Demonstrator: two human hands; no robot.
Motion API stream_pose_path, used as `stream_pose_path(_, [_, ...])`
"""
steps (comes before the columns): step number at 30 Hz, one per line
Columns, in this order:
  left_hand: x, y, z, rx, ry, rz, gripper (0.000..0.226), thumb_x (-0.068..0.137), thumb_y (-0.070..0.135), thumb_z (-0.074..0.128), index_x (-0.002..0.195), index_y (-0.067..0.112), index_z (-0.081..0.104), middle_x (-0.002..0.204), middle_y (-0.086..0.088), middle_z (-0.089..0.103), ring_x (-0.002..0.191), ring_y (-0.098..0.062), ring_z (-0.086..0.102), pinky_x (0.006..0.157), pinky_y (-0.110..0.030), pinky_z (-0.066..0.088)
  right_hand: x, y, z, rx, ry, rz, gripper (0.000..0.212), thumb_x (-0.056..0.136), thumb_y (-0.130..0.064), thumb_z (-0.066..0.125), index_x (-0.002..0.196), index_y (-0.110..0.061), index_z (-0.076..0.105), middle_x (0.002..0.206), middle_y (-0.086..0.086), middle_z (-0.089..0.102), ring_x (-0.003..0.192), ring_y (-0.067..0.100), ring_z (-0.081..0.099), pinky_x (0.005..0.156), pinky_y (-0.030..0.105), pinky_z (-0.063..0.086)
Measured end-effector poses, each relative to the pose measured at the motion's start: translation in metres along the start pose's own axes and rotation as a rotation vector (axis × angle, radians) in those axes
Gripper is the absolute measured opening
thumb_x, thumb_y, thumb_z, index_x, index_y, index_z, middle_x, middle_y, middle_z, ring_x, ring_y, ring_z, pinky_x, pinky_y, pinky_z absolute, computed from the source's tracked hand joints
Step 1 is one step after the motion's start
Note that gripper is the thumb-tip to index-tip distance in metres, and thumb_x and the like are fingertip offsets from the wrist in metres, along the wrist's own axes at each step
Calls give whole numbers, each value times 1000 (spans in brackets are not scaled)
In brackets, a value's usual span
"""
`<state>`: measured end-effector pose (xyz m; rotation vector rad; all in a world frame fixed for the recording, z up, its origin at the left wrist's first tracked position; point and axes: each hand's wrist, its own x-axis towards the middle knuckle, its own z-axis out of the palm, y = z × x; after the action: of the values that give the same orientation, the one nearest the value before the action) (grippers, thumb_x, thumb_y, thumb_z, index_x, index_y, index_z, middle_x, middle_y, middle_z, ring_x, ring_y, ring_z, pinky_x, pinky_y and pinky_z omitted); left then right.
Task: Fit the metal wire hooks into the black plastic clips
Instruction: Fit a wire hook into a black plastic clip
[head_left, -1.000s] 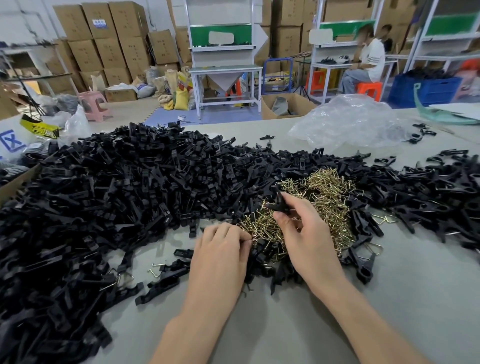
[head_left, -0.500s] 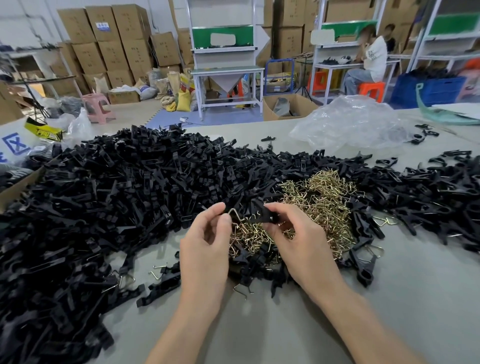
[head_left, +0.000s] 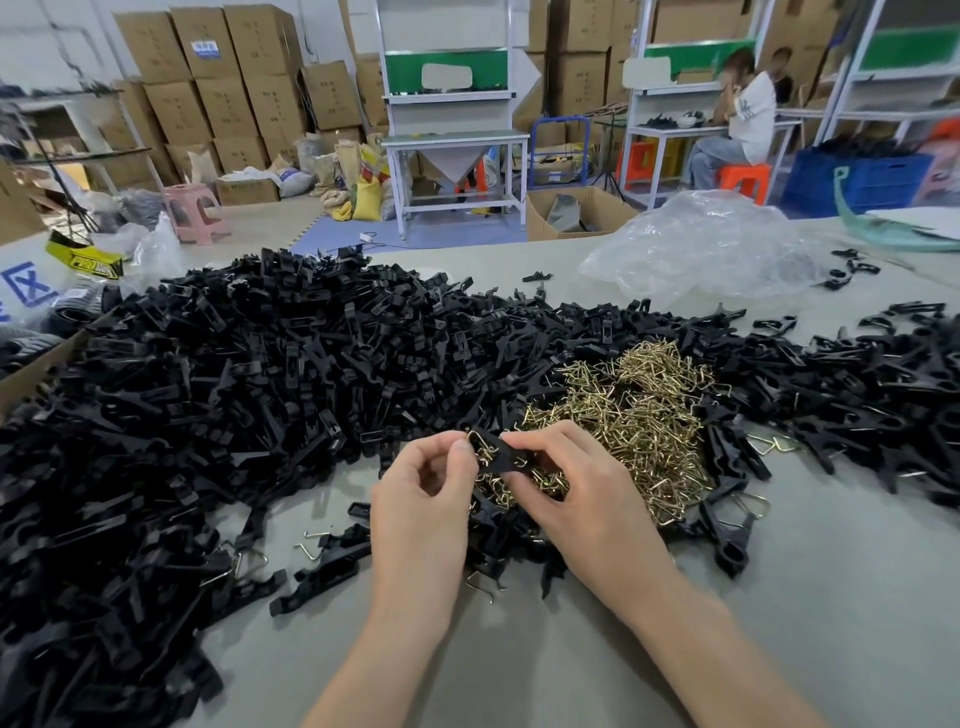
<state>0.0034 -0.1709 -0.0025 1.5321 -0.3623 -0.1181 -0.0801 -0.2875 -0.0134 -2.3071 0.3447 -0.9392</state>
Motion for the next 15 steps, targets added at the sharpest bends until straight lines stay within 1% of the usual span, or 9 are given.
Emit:
stream_pose_path(3, [-1,0,1,-13,39,-4,9,93,30,67,88,24,72,76,14,71,63,5,58,56,-5,42,-1,-2,1,-4,-9,-6,28,90,-22,75,117,-22,70,100,-16,58,97,-3,53,88,11,41])
stream_pose_path(6, [-2,0,3,-21,79,-4,8,93,30,67,89,24,71,79,15,71,65,6,59,58,-5,42,-2,-3,1,-15,-7,-17,28,89,-22,76,116,-20,70,98,-17,56,96,-7,50,88,7,38])
stream_pose_path(10, [-3,1,4,-22,88,-4,7,94,29,67,88,24,70,82,17,70,65,8,58,57,-4,41,-2,-4,1,-17,2,-35,27,89,-20,76,115,-17,69,99,-14,57,95,-2,51,88,13,42])
stream_pose_path(13, [-2,0,4,-23,61,-10,8,94,30,66,90,24,70,80,7,71,63,5,58,58,-6,43,-1,-3,1,-9,6,-26,27,89,-21,76,115,-17,70,99,-14,57,95,-2,51,88,15,43])
stream_pose_path(15, [-1,0,4,-35,19,-26,9,95,30,65,93,23,70,81,6,72,67,0,62,61,-11,47,-1,-2,1,-11,14,-16,27,89,-22,76,115,-17,70,100,-13,59,95,1,54,88,19,45])
